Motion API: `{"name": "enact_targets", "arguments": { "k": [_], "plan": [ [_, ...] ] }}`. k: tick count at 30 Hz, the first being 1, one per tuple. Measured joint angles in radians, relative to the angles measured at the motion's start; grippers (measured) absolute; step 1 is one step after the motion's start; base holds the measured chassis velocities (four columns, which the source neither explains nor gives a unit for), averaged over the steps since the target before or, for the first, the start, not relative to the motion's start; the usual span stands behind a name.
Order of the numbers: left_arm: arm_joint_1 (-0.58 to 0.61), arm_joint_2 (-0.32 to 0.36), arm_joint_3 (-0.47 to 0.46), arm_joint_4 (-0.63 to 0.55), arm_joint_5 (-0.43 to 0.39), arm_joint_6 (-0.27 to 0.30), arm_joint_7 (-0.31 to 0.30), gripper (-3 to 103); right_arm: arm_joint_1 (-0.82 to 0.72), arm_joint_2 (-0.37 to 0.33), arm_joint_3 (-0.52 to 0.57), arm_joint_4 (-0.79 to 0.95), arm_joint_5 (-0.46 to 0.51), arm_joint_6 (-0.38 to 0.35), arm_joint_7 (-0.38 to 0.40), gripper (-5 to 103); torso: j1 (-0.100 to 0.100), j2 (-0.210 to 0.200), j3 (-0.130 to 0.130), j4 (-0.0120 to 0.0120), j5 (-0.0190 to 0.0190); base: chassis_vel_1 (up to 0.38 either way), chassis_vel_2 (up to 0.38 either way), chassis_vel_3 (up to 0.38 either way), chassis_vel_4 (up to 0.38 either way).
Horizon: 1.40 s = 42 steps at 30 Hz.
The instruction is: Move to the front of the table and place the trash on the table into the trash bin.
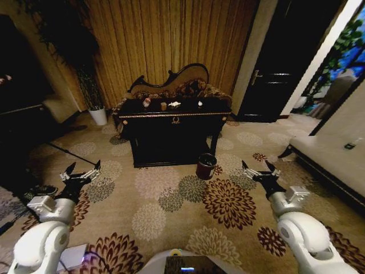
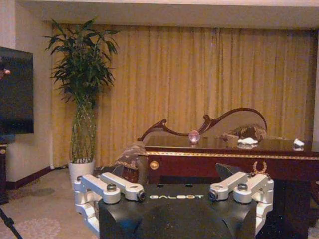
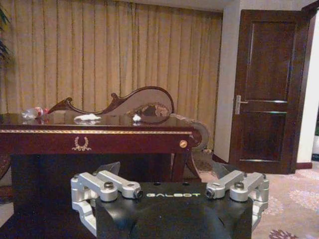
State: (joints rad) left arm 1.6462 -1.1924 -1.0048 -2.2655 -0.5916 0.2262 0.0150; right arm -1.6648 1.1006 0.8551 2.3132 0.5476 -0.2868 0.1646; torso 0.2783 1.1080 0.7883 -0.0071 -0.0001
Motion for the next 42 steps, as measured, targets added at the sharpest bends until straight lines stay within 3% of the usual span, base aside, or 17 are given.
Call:
{"name": "enact_targets", "arguments": {
  "k": [42],
  "plan": [
    [0.031, -0.009, -0.025, -0.043, -0.053, 0.015, 0.031, 100, 0.017, -0.019, -0.028, 0.089, 0.096, -0.023, -0.056, 100, 0.000, 0.000, 0.000, 0.0000, 0.0000, -0.031, 0.028, 0.030, -0.029]
  ]
}}
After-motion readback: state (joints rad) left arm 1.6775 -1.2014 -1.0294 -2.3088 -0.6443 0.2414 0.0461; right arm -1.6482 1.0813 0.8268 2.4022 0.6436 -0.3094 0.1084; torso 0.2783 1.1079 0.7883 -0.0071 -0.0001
